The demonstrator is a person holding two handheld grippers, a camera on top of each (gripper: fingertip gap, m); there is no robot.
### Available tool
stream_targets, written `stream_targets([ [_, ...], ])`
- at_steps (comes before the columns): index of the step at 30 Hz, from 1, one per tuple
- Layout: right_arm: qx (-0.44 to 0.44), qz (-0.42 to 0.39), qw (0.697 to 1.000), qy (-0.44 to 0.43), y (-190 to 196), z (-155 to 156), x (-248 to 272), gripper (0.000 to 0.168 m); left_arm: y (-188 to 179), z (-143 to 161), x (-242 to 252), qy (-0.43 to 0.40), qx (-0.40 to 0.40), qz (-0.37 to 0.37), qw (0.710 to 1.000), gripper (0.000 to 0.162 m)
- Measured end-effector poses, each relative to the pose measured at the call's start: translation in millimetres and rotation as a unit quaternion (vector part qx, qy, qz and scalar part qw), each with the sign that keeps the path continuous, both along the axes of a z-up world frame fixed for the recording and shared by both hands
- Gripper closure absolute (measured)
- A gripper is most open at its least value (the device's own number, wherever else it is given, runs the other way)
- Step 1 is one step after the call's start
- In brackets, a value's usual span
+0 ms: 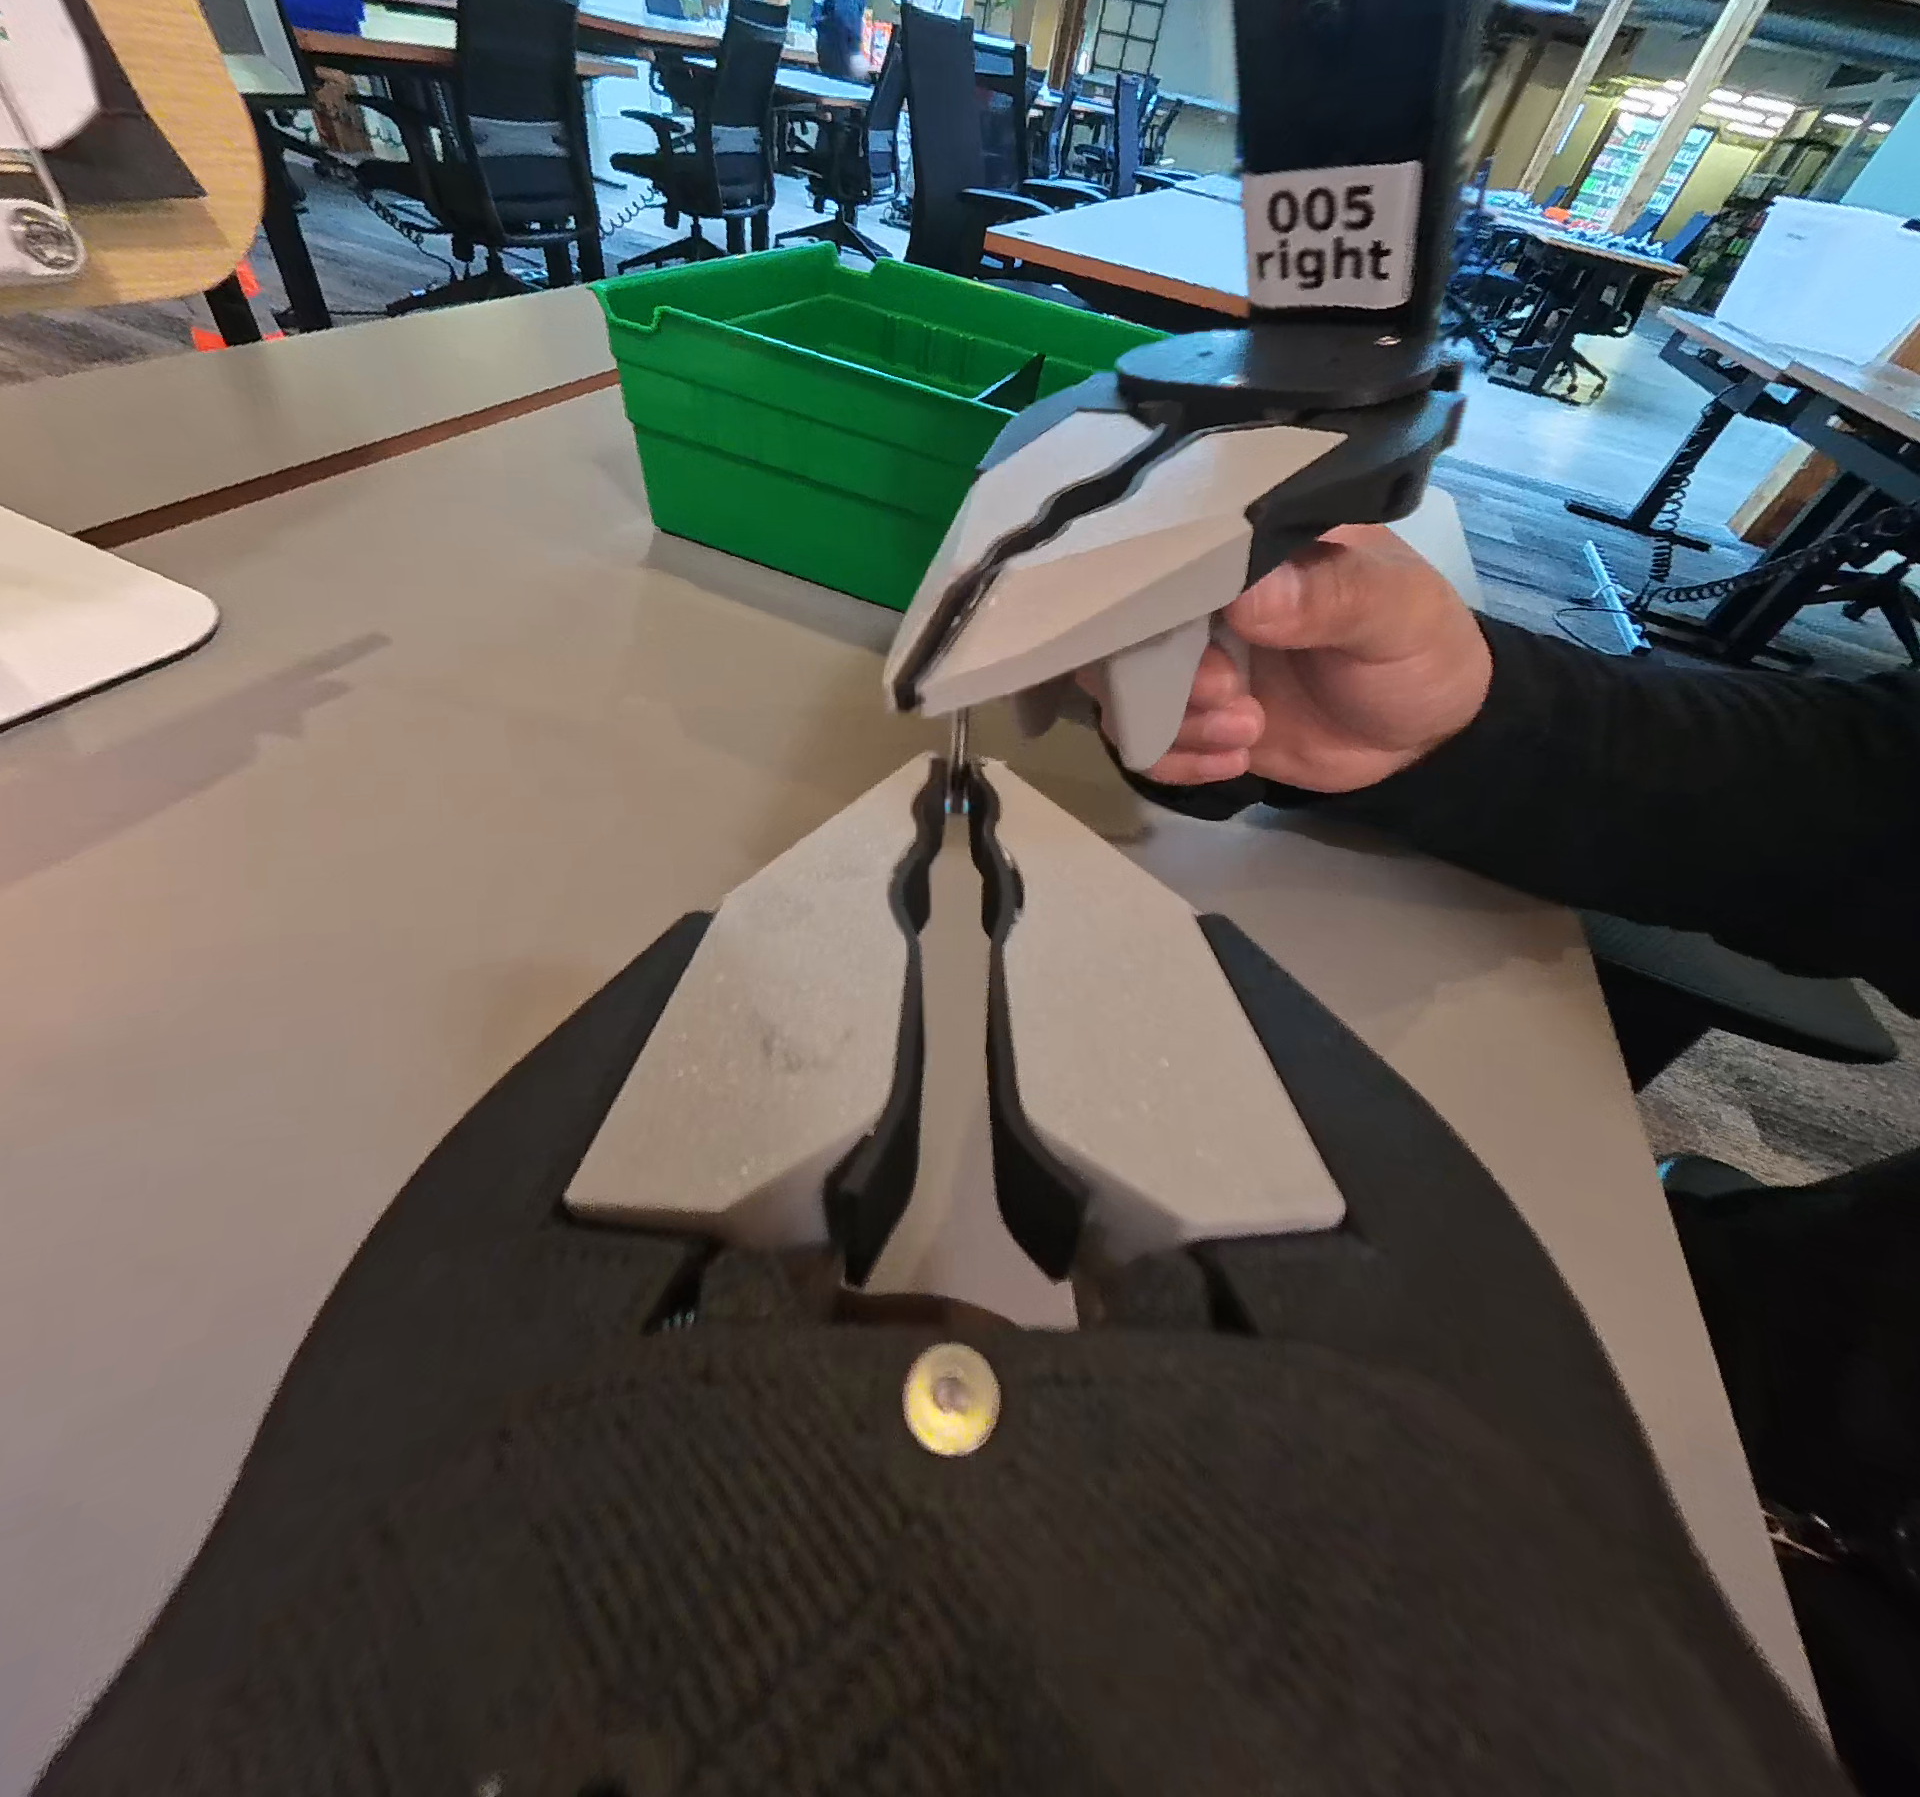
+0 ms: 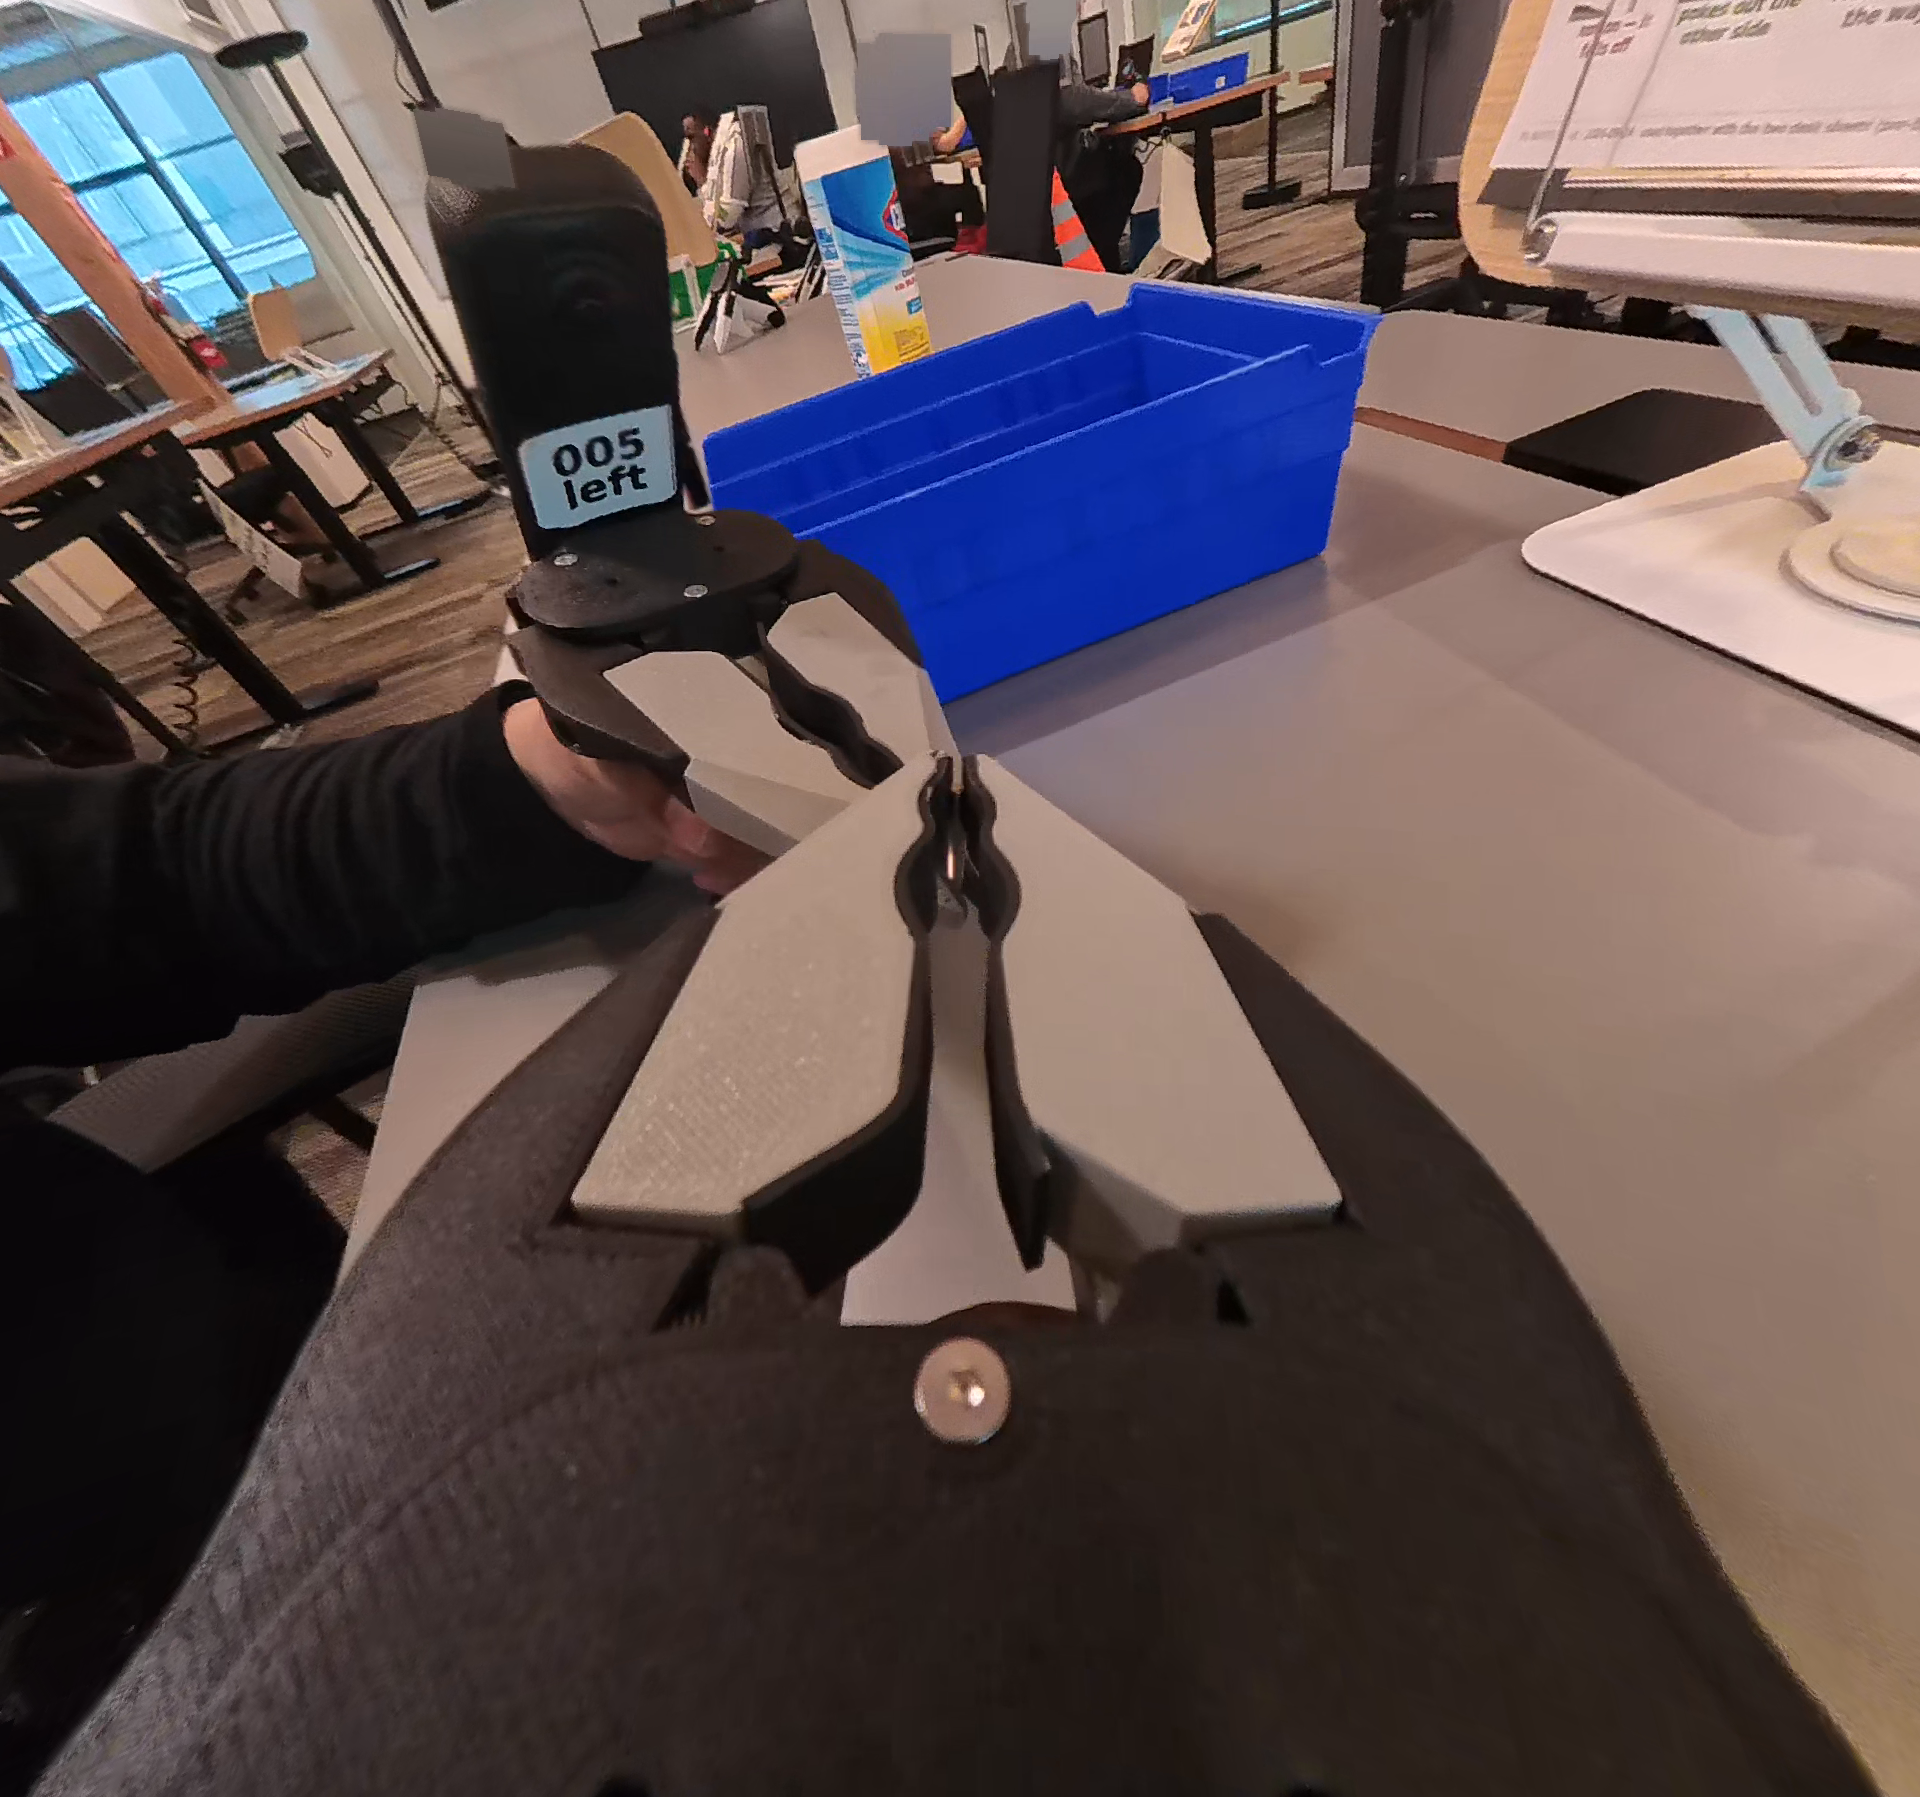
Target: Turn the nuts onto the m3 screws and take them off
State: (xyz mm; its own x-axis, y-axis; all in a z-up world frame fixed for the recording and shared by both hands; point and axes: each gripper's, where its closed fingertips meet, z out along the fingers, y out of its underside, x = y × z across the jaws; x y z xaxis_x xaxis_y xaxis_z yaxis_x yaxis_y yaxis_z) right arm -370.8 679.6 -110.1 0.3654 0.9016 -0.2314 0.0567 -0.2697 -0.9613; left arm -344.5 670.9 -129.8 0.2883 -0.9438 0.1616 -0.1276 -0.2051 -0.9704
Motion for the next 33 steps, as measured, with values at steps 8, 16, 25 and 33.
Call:
stream_targets([
  [8,0.115,-0.129,0.985,0.002,13.8,52.6,43.5,0.168,13.2,0.4,-7.9,-0.007,-0.024,0.033,0.999,0.137],
  [16,0.160,-0.395,0.887,-0.177,94.3,108.4,213.4,0.168,6.7,-3.0,-4.2,0.009,-0.027,0.023,0.999,0.144],
  [25,0.011,-0.437,0.857,-0.271,136.9,49.7,297.0,0.139,5.6,-2.0,-4.2,0.013,-0.020,0.024,0.999,0.146],
  [33,0.078,-0.199,0.971,-0.111,53.2,89.4,114.1,0.137,2.7,-15.0,1.6,0.040,-0.022,0.015,0.999,0.146],
])
